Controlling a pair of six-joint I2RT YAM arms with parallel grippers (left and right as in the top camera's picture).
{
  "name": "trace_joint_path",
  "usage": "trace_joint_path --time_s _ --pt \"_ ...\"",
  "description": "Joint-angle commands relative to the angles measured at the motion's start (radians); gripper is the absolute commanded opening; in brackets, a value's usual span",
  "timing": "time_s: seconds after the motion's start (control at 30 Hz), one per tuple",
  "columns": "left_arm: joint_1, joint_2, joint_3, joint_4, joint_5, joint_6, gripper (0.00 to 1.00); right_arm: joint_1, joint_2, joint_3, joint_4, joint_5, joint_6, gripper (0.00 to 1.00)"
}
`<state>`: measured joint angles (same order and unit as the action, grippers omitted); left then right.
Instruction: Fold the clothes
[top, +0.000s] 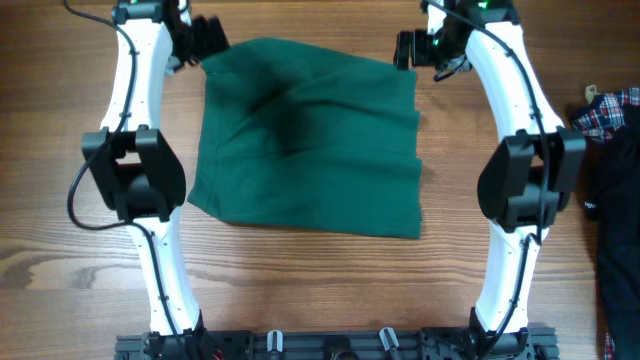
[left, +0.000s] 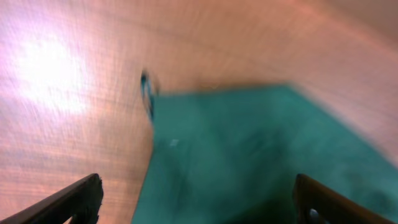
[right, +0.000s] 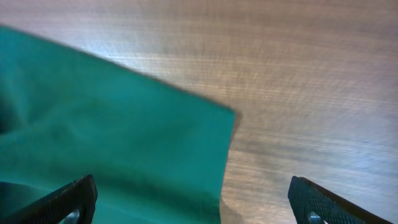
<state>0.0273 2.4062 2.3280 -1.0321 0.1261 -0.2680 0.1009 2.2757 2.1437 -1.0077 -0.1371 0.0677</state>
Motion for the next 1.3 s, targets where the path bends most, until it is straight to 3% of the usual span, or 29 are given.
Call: trace_joint_path --time_s 0.0,0.2,0.77,0.8,0.87,0.97,1.0,1.07,1.17,1.27 --pt "0.000 -0.031 0.015 0.045 0.005 0.007 0.99 -0.029 0.002 0.006 0.026 -0.095 0.014 1.00" --pt "-0.013 0.090 0.014 0.186 0.008 0.052 1.00 -0.021 0.145 0.006 0.162 -0.156 0.064 1.00" --pt "-0.010 0.238 0.013 0.184 -0.022 0.082 0.97 0.047 0.254 -0.024 0.233 -0.126 0.092 1.00" --pt "-0.010 0.238 0.013 0.184 -0.022 0.082 0.96 0.047 0.254 -0.038 0.240 -0.126 0.092 0.99" --pt "-0.010 0.238 0.014 0.184 -0.022 0.082 0.85 0.047 0.254 -0.068 0.250 -0.126 0.092 0.97" --pt "-0.010 0.238 0.014 0.185 -0.022 0.082 0.59 0.051 0.254 -0.075 0.262 -0.156 0.083 0.78" --pt "-0.010 0.238 0.014 0.184 -0.021 0.082 0.45 0.053 0.254 -0.075 0.285 -0.237 0.063 0.60" --pt "-0.010 0.238 0.014 0.184 -0.021 0.082 0.39 0.053 0.254 -0.075 0.293 -0.260 0.063 0.45" --pt "-0.010 0.227 0.021 0.188 0.016 0.113 0.04 0.052 0.253 -0.072 0.291 -0.260 0.010 0.04" --pt "-0.010 0.179 0.036 0.188 0.016 0.116 0.04 0.048 0.233 -0.007 0.248 -0.237 -0.048 0.04"
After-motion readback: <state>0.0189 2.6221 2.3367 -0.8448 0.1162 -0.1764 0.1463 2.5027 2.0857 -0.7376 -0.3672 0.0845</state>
